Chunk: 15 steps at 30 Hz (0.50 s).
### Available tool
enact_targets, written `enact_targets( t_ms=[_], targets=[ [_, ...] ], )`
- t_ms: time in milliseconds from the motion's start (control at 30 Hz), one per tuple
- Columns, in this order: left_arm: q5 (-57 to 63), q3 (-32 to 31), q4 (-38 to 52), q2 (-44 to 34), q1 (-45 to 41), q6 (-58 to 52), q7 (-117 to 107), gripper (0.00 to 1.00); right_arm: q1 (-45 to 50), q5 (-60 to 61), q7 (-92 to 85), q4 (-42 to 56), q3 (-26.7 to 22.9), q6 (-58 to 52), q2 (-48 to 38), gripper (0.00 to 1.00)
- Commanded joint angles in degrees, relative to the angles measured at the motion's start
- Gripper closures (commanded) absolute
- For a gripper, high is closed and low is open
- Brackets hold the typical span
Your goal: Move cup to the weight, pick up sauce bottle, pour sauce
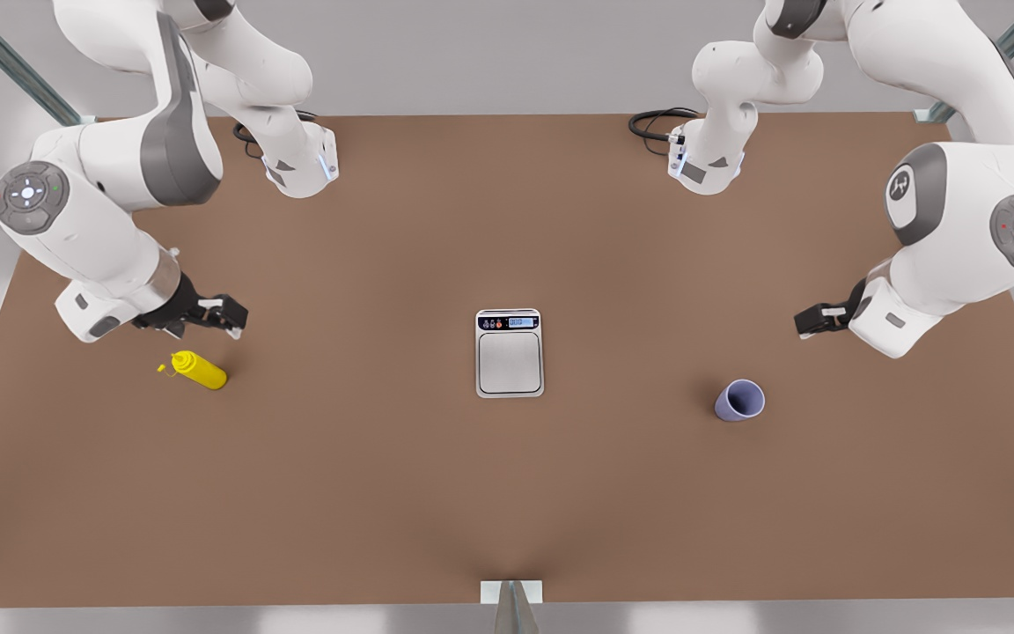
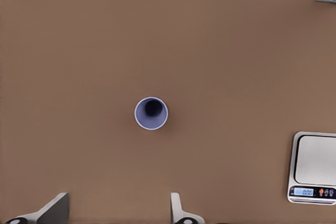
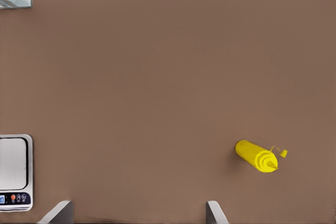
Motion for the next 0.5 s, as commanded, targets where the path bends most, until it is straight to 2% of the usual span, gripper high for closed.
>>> enact_targets(
  t_ms=[0, 67, 100, 133, 267, 367, 467],
  targets=[
    [0.33, 0.0, 0.0, 0.04, 0.0, 0.0, -0.04, 0.0, -0.08, 0.0, -0.02, 0.0, 0.0, 0.01, 0.04, 0.0],
    [0.59, 0.0, -0.7, 0.39, 0.09, 0.53, -0.65, 0.0, 0.1, 0.09, -0.11, 0.0, 0.09, 0.01, -0.05, 0.0],
    [0.51, 0.0, -4.11, 0.92, 0.52, 3.06, -0.74, 0.0, 0.1, 0.0, -0.11, 0.0, 0.09, 0.01, -0.05, 0.0],
    [0.68, 0.09, -11.06, 0.74, 0.52, 10.53, -0.92, 0.0, 0.1, 0.0, -0.11, 0.0, 0.09, 0.01, -0.05, 0.0],
    [0.07, -0.17, -22.05, 5.49, 3.95, 26.62, 0.31, 0.0, 0.01, 0.09, -0.11, 0.0, 0.09, 0.01, 0.13, 0.0],
    [-3.18, -0.17, -22.41, 10.15, 5.71, 29.79, 3.3, 0.0, 0.01, 0.09, -0.11, 0.0, 0.09, 0.01, 0.21, 0.0],
    [-6.08, -0.7, -22.94, 11.2, 5.71, 30.15, 3.39, 0.0, 0.01, 0.09, -0.28, 0.35, 0.09, 0.01, 0.3, 0.0]
  ],
)
